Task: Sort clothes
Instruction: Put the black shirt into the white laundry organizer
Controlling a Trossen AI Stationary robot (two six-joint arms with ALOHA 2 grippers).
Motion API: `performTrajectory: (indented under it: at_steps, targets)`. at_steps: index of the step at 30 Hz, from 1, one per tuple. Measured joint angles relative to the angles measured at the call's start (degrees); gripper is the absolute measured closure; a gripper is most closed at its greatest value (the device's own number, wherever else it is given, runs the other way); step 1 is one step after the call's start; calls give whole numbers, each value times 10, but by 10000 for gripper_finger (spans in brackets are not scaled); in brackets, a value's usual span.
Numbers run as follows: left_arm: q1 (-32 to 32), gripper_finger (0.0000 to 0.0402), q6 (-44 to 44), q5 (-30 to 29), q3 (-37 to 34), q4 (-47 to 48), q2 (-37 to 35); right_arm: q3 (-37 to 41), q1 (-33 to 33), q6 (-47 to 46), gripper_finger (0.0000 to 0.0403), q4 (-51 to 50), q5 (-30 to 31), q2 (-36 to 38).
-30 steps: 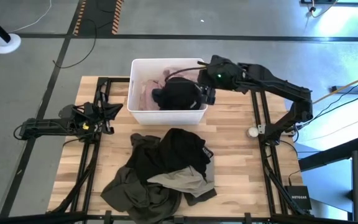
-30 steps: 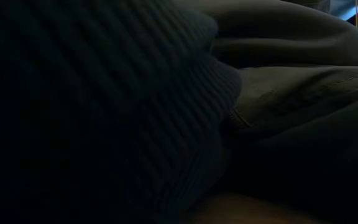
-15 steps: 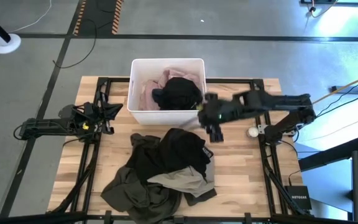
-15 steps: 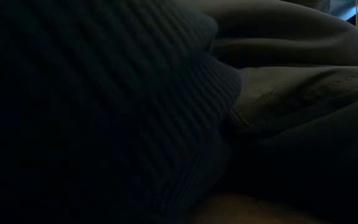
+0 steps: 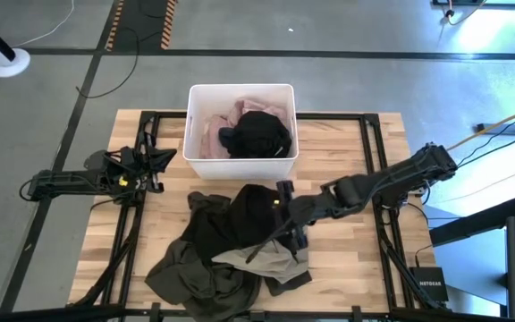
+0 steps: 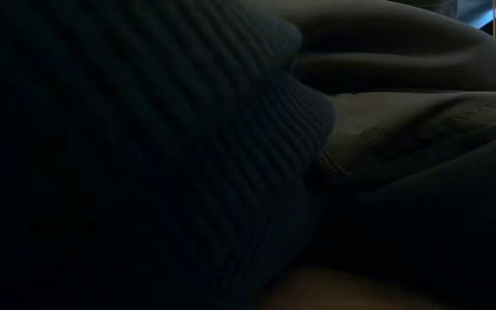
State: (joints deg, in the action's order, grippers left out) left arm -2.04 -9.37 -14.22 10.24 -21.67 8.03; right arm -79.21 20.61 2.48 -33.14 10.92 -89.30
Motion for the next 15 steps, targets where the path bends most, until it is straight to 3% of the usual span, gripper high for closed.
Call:
performTrajectory:
  at_steps: [6, 15]
  targets:
    - [0, 402, 0, 0, 0, 0, 0, 51, 1, -55, 166, 121, -28, -5]
    - [0, 402, 0, 0, 0, 0, 0, 55, 1, -72, 166, 174, -44, -70]
